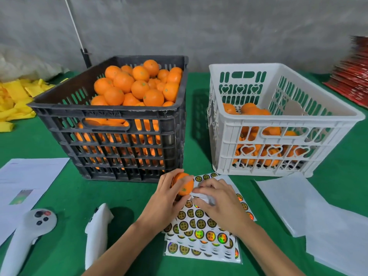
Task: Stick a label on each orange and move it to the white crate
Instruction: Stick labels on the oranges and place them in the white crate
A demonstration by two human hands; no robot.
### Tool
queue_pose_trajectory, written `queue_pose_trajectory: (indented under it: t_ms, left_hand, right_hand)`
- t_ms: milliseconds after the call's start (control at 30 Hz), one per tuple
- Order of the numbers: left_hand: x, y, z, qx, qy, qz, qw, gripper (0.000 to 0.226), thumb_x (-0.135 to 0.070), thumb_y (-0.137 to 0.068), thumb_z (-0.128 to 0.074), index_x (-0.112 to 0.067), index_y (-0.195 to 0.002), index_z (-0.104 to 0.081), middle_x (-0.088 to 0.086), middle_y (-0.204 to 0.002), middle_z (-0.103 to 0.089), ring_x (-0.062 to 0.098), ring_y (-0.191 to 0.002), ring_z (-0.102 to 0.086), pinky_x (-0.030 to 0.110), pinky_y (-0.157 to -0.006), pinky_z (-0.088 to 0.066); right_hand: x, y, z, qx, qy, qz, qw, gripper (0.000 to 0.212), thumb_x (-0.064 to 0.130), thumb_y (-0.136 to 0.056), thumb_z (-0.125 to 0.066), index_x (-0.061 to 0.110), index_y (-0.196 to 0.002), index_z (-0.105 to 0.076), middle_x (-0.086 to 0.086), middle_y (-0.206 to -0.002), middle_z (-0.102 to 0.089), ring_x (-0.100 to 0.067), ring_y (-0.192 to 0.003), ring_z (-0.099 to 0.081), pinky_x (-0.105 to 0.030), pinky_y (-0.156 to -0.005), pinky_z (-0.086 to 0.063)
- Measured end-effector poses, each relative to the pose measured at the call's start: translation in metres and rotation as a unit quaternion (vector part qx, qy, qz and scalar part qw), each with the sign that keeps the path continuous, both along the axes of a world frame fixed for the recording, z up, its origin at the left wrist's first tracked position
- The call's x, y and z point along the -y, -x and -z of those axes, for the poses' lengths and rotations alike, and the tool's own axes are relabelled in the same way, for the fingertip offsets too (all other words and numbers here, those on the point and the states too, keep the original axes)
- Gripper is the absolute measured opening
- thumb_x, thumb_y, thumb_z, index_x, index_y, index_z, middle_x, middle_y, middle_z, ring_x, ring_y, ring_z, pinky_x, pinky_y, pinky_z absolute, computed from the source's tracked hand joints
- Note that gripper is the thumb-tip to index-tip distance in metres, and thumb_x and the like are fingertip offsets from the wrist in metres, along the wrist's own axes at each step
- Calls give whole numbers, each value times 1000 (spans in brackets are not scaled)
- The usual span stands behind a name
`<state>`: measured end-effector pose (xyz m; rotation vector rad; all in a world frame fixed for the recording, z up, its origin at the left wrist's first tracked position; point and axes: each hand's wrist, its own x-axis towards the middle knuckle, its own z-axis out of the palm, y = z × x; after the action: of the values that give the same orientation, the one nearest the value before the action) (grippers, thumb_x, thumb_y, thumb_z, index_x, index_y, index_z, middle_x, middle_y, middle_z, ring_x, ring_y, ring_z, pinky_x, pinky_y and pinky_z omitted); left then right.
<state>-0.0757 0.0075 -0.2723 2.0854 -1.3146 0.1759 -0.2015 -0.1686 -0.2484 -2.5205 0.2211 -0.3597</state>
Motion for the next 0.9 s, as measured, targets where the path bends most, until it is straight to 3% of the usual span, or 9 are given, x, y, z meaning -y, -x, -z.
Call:
queue_pose_trajectory:
  t_ms: [200, 333, 400, 467, 533, 600, 900]
  left_hand:
    - [1, -2, 5, -1, -4, 4, 1000, 53, -38, -101, -64, -44, -148, -39, -13, -157, -28, 9, -142, -31, 21, -93, -46]
    - [1, -2, 5, -6, -7, 7, 1000, 52, -38, -101, -62, -46, -147, -39, -18, -157, -26, 7, -143, -29, 19, -94, -44]
    - [1, -2, 4, -10, -7, 9, 1000, 51, -38, -101, -62, -47, -146, -39, -20, -157, -25, 4, -143, -27, 16, -94, -41]
    - [1, -2, 4, -15, -9, 11, 1000, 52, -37, -101, -63, -48, -146, -39, -21, -157, -25, 4, -143, -26, 13, -96, -38]
    - [1, -1, 4, -20, -5, 12, 1000, 51, -38, -102, -62, -47, -146, -40, -21, -156, -26, 4, -144, -26, 11, -98, -36]
    - [2, -1, 4, -27, -3, 10, 1000, 51, -38, -101, -63, -47, -146, -41, -21, -156, -27, 5, -145, -27, 12, -102, -35]
    - [2, -2, 6, -33, -13, 0, 999, 52, -40, -100, -63, -51, -145, -39, -25, -155, -25, 1, -145, -25, 10, -102, -33]
  right_hand:
    - [2, -3, 0, 11, -183, 8, 983, 9, 36, -88, -78, 38, -96, -81, 19, -111, -65, -5, -117, -52, -41, -105, -41]
    - [5, -5, -3, 13, -297, 15, 955, 11, 17, -90, -76, 25, -85, -82, 7, -103, -71, -14, -106, -63, -48, -98, -47]
    - [4, -5, -3, 15, -270, 27, 962, 12, 18, -91, -74, 25, -83, -80, 10, -102, -72, -12, -105, -62, -47, -97, -47]
    - [3, -2, -1, 5, -196, 15, 980, 5, 33, -91, -74, 33, -88, -79, 19, -107, -68, -6, -112, -56, -43, -103, -42]
    - [4, 3, -2, -20, -148, -7, 989, 18, 54, -86, -74, 41, -99, -75, 26, -115, -62, 0, -120, -49, -37, -109, -33]
    - [3, 5, -2, -26, -110, -18, 993, 31, 63, -79, -76, 44, -104, -73, 28, -119, -57, 4, -122, -45, -34, -110, -29]
    - [1, -1, 2, 9, -145, -5, 989, 6, 32, -92, -73, 29, -90, -78, 19, -105, -67, -8, -108, -60, -42, -99, -45]
